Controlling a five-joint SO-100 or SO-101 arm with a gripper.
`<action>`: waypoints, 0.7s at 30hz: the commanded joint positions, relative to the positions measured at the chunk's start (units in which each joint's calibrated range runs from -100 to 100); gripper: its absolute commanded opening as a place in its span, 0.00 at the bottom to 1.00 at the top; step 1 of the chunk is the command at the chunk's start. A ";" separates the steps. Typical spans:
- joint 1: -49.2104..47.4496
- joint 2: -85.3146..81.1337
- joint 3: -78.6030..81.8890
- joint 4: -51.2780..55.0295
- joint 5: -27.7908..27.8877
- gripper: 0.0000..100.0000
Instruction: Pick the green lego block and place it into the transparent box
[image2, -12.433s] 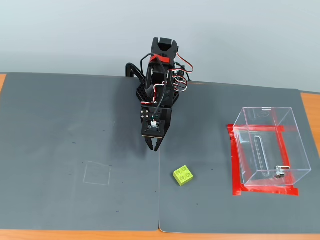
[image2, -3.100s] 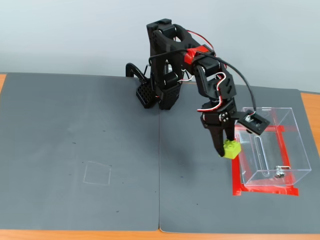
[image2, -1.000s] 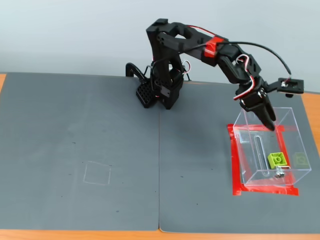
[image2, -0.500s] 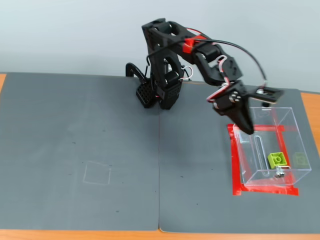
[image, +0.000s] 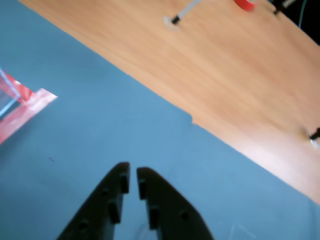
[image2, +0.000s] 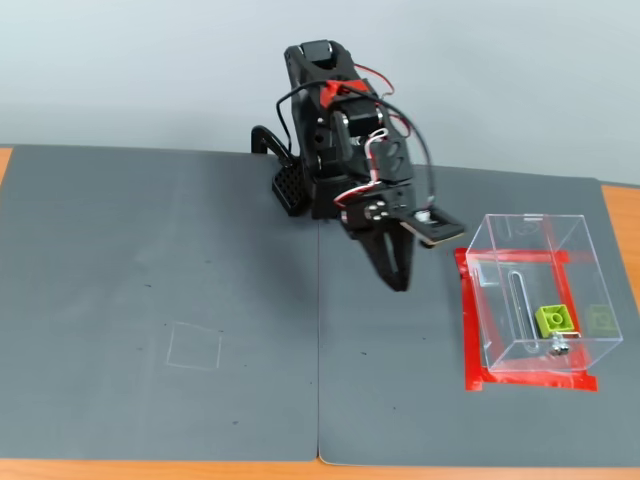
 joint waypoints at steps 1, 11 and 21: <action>2.80 -6.79 4.20 -1.01 -0.23 0.02; 7.05 -22.81 20.76 -1.01 -1.01 0.02; 10.85 -40.95 39.84 -0.83 -5.34 0.02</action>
